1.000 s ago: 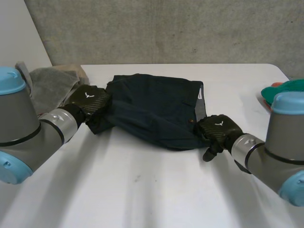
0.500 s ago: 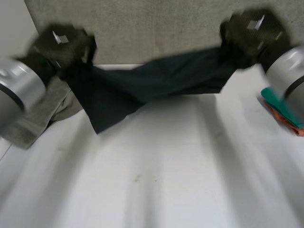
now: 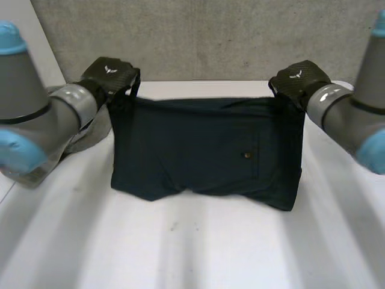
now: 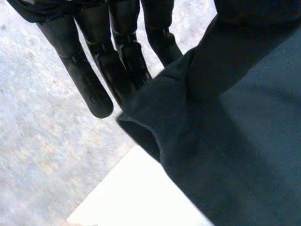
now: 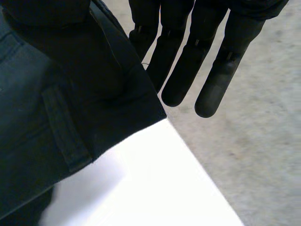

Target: Fold the laundry.

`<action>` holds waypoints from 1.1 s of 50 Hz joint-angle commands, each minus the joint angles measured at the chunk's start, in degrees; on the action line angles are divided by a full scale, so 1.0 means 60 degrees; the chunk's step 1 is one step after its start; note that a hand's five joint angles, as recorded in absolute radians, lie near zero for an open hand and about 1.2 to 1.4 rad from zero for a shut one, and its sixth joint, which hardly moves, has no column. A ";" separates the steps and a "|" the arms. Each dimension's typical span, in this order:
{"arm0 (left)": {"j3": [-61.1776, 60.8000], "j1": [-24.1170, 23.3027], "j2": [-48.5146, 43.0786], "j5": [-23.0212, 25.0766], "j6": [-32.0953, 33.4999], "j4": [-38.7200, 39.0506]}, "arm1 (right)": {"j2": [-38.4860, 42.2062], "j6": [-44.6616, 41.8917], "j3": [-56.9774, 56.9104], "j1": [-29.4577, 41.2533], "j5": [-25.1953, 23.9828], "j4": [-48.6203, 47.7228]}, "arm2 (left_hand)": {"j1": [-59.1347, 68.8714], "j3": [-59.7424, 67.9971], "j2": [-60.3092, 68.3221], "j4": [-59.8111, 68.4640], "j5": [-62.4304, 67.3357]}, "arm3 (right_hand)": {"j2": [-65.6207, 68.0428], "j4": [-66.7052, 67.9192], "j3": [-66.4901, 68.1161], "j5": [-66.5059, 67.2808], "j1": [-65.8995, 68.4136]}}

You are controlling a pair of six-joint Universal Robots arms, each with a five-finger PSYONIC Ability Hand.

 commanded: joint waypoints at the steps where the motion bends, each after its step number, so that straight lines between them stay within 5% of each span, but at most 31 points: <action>1: 0.3222 -0.0094 -0.1274 -0.0269 0.0346 0.3520 | 0.0489 0.0812 -0.1089 0.0233 0.0803 -0.4965 | 0.2479 0.1982 0.1894 0.1864 0.2272 | 0.2051 0.1890 0.1934 0.2123 0.2775; 4: 0.3402 -0.0109 -0.1216 -0.0314 0.0259 0.5123 | 0.0197 0.1136 -0.1338 0.0277 0.0906 -0.7208 | 0.2479 0.1982 0.1894 0.1864 0.2272 | 0.2051 0.1890 0.1934 0.2123 0.2775; 8: 0.2950 -0.0284 -0.0545 -0.0416 -0.0457 0.7058 | 0.0006 0.1282 -0.1835 0.0379 0.0935 -0.7814 | 0.2479 0.1982 0.1894 0.1864 0.2272 | 0.2051 0.1890 0.1934 0.2123 0.2775; 20: -0.0858 -0.0343 0.1084 -0.0958 -0.1031 0.6798 | 0.0840 0.1341 -0.1866 0.0526 0.0687 -0.6657 | 0.2479 0.1982 0.1894 0.1864 0.2272 | 0.2051 0.1890 0.1934 0.2123 0.2775; 28: -0.4476 -0.0577 0.1656 -0.0944 -0.0958 0.6535 | 0.1469 0.1254 0.0590 0.0453 -0.0279 -0.6217 | 0.2479 0.1982 0.1894 0.1864 0.2272 | 0.2051 0.1890 0.1934 0.2123 0.2775; 39: -0.6939 -0.1310 0.1932 -0.1207 0.0096 0.3139 | 0.1208 0.0419 0.3289 0.0438 -0.0412 -0.5486 | 0.2479 0.1982 0.1894 0.1864 0.2272 | 0.2051 0.1890 0.1934 0.2123 0.2775; 45: -0.7422 -0.1368 0.3864 -0.2114 0.0331 0.0213 | -0.0285 -0.0386 0.4373 0.0453 -0.0412 -0.3467 | 0.2479 0.1982 0.1894 0.1864 0.2272 | 0.2051 0.1890 0.1934 0.2123 0.2775; 55: -0.7936 -0.2114 0.5113 -0.2057 0.0361 -0.3044 | -0.2015 -0.2100 0.6175 0.0467 -0.0252 -0.0081 | 0.2479 0.1982 0.1894 0.1864 0.2272 | 0.2051 0.1890 0.1934 0.2123 0.2775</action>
